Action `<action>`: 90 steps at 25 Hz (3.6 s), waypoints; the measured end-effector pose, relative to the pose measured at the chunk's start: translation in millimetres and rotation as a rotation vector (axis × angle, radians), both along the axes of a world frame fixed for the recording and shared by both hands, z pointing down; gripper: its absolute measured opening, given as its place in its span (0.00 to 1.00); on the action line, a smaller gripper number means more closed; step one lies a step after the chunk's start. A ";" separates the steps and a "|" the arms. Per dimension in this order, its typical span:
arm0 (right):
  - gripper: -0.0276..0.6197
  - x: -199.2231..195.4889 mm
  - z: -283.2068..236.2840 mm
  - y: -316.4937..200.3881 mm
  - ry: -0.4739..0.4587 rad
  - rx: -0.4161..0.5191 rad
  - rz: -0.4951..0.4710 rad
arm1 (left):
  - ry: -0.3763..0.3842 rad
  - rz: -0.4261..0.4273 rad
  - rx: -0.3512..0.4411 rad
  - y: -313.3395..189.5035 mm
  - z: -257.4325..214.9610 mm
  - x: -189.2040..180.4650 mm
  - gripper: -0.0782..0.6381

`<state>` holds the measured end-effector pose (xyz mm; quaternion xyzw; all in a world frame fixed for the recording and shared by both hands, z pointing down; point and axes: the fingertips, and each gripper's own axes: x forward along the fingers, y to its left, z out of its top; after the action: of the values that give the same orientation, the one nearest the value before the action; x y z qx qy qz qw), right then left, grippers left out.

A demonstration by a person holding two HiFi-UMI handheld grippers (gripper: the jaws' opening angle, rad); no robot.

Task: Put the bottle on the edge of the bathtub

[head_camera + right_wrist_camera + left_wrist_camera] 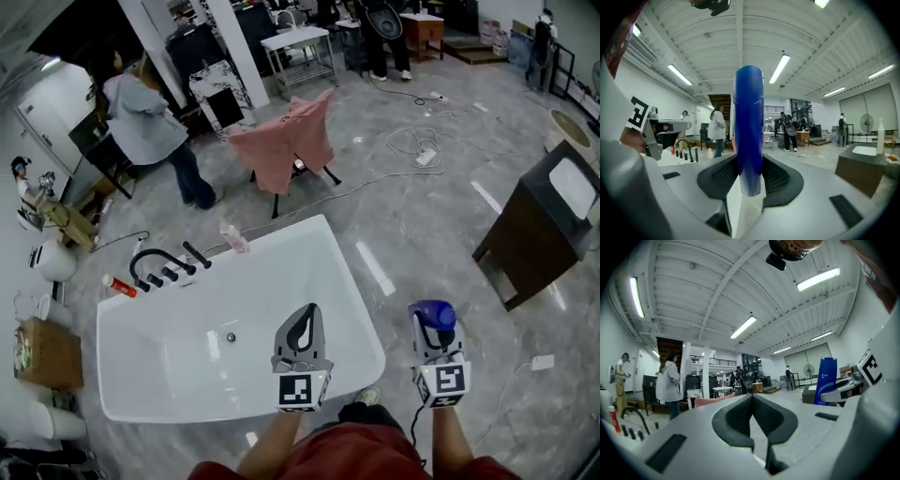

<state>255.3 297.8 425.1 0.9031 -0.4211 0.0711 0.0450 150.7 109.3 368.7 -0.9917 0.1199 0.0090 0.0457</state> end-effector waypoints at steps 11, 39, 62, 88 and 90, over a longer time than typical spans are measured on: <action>0.27 -66.6 -4.8 -32.7 0.017 -0.018 -0.382 | -0.028 -0.361 -0.055 23.0 25.6 -119.1 0.12; 0.27 89.4 54.0 -298.6 -0.031 -0.106 -0.794 | -0.012 -0.827 -0.061 -162.0 48.6 -28.0 0.12; 0.27 124.9 208.9 -498.9 -0.144 -0.277 -1.019 | -0.115 -1.044 -0.168 -292.6 155.4 23.8 0.12; 0.27 111.3 364.8 -698.6 -0.069 -0.302 -1.007 | -0.296 -1.142 -0.453 -286.6 304.7 15.8 0.12; 0.27 109.5 369.7 -706.9 -0.065 -0.301 -0.997 | -0.288 -1.155 -0.464 -287.3 305.5 14.1 0.12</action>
<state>364.8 -409.2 794.8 0.5737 -0.7864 0.1285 0.1896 164.8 -178.0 674.2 -0.7428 0.6264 -0.1765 -0.1572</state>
